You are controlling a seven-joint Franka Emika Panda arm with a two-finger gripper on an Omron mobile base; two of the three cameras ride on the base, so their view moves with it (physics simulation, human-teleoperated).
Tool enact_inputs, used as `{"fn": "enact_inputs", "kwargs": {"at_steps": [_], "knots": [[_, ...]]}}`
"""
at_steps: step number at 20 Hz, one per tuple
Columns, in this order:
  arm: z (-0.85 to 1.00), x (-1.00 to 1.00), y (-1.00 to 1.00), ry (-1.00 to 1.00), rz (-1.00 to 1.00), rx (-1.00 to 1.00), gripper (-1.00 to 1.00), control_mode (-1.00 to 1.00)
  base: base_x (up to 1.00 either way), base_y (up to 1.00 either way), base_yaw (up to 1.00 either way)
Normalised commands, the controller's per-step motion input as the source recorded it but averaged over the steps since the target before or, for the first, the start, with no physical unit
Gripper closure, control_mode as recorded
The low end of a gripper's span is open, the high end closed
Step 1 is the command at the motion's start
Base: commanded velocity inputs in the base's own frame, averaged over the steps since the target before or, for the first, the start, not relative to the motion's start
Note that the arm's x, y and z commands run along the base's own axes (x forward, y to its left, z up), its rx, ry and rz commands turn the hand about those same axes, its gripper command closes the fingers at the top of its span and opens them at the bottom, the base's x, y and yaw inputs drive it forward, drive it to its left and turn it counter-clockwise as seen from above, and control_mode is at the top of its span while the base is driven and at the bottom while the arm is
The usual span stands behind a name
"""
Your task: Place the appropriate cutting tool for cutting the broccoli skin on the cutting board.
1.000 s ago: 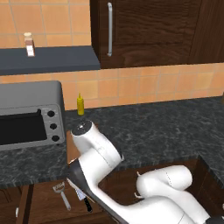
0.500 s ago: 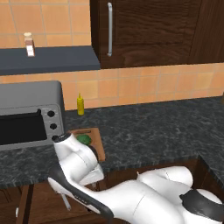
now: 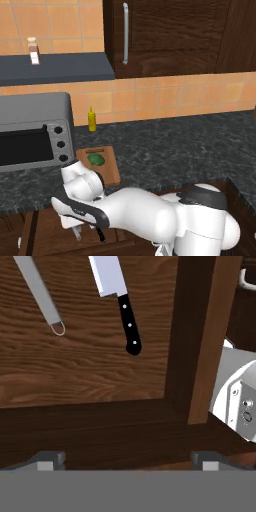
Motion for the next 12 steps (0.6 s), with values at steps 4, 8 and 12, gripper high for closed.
{"fn": "enact_inputs", "kwargs": {"at_steps": [4, 8, 12], "knots": [[-0.54, 0.08, 0.00, 0.00, -0.06, 0.12, -1.00, -1.00, 0.00, 0.00, 0.00], [-0.47, 0.13, 0.00, 0.00, -0.03, 0.14, -1.00, -1.00, 0.00, 0.00, 0.00], [-0.37, 0.11, 0.00, 0.00, 0.00, 0.07, -1.00, -1.00, 0.00, 0.00, 0.00]]}}
